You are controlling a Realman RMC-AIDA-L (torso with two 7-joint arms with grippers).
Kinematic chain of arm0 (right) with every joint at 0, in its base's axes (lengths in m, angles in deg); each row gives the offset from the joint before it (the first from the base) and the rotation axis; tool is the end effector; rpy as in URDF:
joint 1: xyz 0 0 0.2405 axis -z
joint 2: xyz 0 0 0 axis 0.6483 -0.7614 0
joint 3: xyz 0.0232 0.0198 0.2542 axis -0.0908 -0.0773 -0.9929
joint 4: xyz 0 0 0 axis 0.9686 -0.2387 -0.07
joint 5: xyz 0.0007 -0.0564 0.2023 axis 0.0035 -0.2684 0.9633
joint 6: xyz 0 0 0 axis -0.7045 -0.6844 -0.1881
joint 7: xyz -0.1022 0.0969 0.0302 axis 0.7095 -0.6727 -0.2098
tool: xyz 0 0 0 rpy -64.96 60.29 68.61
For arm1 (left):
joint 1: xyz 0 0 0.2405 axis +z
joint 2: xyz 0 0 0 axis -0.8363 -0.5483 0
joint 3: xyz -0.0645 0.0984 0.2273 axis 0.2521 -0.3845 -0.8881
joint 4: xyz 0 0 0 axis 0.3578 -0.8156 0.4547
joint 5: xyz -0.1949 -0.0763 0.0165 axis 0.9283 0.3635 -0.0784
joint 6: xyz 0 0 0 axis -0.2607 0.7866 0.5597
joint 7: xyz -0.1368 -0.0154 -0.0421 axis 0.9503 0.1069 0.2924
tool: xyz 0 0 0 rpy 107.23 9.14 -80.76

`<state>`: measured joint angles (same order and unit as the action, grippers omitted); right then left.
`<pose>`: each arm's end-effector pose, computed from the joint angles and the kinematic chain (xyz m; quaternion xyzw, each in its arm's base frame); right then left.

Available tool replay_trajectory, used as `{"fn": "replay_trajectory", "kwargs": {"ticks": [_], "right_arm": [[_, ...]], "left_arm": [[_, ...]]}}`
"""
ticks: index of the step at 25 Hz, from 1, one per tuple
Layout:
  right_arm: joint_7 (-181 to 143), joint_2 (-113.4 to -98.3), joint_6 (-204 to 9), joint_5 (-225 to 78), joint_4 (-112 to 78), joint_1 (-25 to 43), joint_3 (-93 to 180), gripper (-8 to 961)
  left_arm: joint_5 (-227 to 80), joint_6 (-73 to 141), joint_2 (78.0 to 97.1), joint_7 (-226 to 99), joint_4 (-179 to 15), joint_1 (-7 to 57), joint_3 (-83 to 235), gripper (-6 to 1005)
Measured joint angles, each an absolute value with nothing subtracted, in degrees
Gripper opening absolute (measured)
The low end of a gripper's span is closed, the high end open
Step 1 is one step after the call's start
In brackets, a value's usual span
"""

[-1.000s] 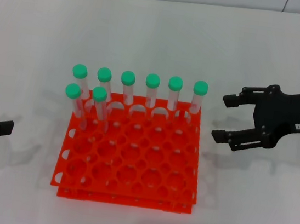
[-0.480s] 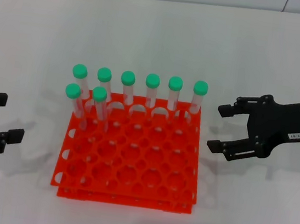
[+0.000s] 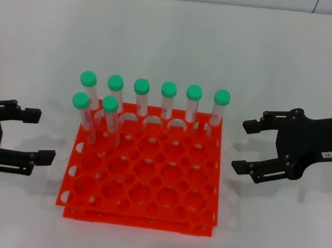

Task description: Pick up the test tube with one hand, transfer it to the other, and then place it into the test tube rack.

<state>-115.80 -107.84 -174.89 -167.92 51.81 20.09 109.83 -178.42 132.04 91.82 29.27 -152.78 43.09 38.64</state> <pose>0.2028 0.3165 0.0182 -0.9865 0.1019 0.0945 0.0861 -0.2779 0.2606 0.0794 -0.9581 -0.2095 -0.1415 0.1342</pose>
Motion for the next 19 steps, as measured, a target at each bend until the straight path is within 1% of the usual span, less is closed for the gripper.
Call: {"fn": "replay_trajectory", "kwargs": {"ticks": [5, 19], "right_arm": [[-115.4, -107.61, -174.9, -168.0, 51.2, 20.1, 109.8, 827], [-114.8, -107.54, -174.5, -168.8, 50.7, 19.7, 109.7, 827]], "left_arm": [[-179.0, 131.7, 91.81, 29.3, -151.4, 41.4, 38.6, 884], [-179.0, 131.3, 91.90, 29.3, -151.3, 41.7, 38.6, 884]]}}
